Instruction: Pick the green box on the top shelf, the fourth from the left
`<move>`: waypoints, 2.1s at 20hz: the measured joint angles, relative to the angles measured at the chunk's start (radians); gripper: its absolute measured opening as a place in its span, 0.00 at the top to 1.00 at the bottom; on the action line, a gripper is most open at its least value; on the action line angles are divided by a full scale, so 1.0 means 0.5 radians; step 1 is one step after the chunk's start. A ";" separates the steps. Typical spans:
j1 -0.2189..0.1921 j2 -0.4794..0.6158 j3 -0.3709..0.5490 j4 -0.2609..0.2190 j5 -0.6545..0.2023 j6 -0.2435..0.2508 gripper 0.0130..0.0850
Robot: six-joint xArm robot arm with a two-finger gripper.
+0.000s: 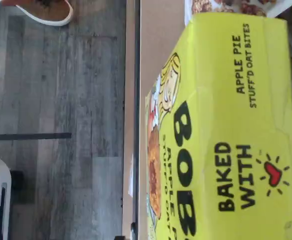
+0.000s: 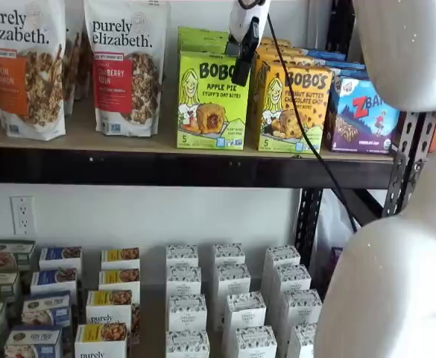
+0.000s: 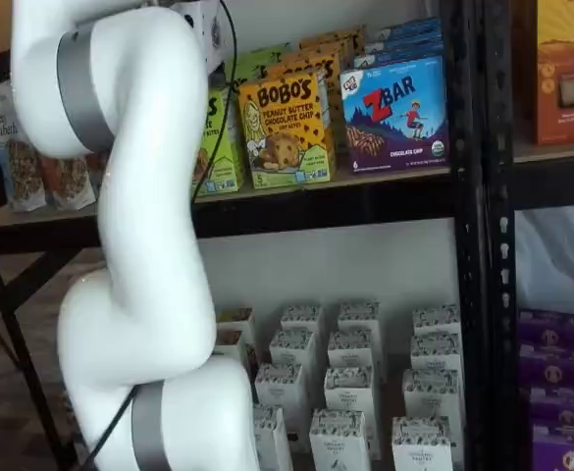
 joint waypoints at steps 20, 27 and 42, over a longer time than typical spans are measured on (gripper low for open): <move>0.024 -0.033 0.109 -0.023 -0.072 0.010 0.28; 0.018 -0.034 0.109 -0.018 -0.079 0.006 0.44; 0.014 -0.029 0.103 -0.031 -0.071 0.000 0.50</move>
